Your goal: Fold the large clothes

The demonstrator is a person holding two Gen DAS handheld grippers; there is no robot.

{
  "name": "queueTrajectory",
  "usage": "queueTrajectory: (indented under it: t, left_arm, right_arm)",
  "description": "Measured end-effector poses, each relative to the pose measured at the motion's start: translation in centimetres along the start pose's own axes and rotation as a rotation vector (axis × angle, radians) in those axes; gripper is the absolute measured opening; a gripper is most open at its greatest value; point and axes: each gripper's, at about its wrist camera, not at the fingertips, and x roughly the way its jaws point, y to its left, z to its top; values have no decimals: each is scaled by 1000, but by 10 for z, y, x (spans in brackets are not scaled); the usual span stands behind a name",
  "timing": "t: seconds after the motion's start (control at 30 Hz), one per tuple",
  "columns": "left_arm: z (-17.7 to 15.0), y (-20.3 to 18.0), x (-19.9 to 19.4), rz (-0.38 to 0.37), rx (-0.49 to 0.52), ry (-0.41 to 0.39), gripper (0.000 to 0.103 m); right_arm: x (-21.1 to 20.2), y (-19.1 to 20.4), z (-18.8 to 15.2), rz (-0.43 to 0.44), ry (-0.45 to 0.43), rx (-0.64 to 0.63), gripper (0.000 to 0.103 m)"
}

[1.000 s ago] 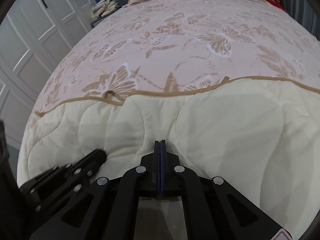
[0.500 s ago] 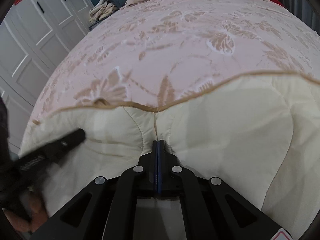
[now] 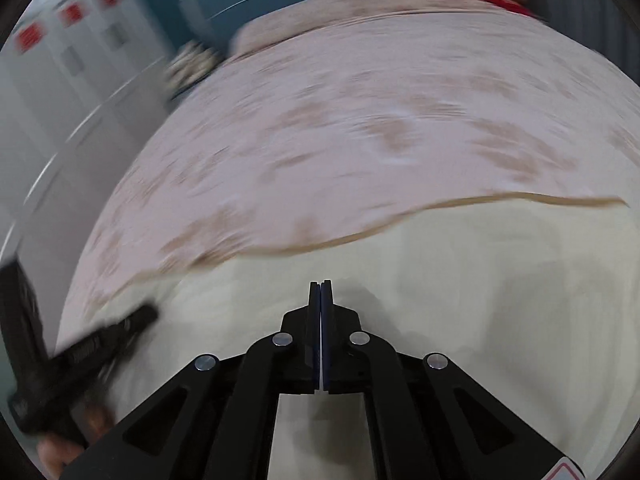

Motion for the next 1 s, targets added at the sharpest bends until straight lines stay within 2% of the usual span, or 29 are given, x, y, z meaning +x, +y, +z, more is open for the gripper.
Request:
queueTrajectory:
  t: [0.03,0.07,0.2,0.23,0.27,0.33,0.37,0.43,0.5,0.6,0.67,0.73,0.83,0.87,1.0]
  left_arm:
    - [-1,6,-14,-20,-21,-17,1]
    - [-2,11,-24,-26,-29,-24,7]
    - [-24,45,-93,-24,-44,-82,43]
    - [-36,59,-114,-12,-57,-98,47]
    - [-42,68,-124,-1,-72,-98,56]
    - [-60,93,-147,29,-128,-99,62]
    - [-71,107,-156,63,-165,-95,67]
    - [-86,127,-166,87,-229,-85,69]
    - [-103,144,-170,43,-299,-55,72]
    - [-114,148,-157,-22,-341,-18,78]
    - [-118,148,-141,-73,-388,9,80]
    - [-122,143,-136,-94,-407,0,80]
    - [-117,125,-124,-130,-387,37,65]
    - [-115,121,-120,-143,-394,45,55]
    - [-108,102,-134,-149,-358,16,33]
  right_arm:
    - [3,16,-5,11,31,-55,0]
    - [8,26,-11,26,60,-87,0]
    - [26,31,-30,7,100,-100,0]
    - [28,29,-31,10,99,-96,0]
    - [30,27,-31,14,100,-93,0]
    - [32,24,-32,10,99,-94,0]
    - [33,25,-34,3,96,-103,0]
    - [35,30,-36,-11,87,-122,0]
    - [37,31,-37,-19,80,-130,0]
    - [38,33,-37,-28,76,-139,0]
    - [38,34,-36,-30,79,-140,0]
    - [34,33,-34,-23,81,-135,0]
    - [14,28,-34,2,71,-97,0]
    - [3,26,-36,14,61,-87,0]
    - [-61,12,-72,59,45,-83,0]
